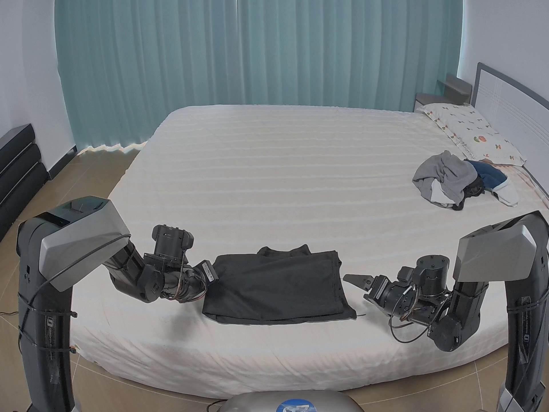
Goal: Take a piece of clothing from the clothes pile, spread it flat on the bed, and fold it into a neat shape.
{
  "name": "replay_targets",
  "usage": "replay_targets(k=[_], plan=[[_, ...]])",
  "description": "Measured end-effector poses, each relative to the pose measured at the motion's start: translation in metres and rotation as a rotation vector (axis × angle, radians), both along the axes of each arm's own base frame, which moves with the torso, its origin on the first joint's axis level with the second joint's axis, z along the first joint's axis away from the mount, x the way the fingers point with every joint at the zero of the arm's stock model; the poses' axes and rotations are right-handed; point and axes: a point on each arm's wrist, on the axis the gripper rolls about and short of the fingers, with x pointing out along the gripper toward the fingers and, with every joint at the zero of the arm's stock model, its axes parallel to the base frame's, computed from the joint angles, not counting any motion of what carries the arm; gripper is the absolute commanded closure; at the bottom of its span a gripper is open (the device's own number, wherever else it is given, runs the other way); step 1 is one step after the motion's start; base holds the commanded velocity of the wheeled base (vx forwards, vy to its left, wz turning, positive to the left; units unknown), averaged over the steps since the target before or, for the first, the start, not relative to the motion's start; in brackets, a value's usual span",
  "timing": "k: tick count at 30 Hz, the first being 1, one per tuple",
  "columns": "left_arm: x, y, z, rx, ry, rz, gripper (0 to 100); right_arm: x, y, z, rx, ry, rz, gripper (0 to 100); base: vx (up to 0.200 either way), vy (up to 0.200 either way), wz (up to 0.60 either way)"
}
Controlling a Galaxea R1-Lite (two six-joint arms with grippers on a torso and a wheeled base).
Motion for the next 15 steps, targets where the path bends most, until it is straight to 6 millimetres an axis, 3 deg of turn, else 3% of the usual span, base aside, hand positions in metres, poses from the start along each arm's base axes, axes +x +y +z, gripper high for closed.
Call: replay_targets(k=[15], plan=[[-0.0085,0.0020,0.0050,-0.025,0.023,0.031,0,-0.0027,-0.0009,-0.0015,-0.003,0.013,-0.002,0,0.000,0.000,0.00]])
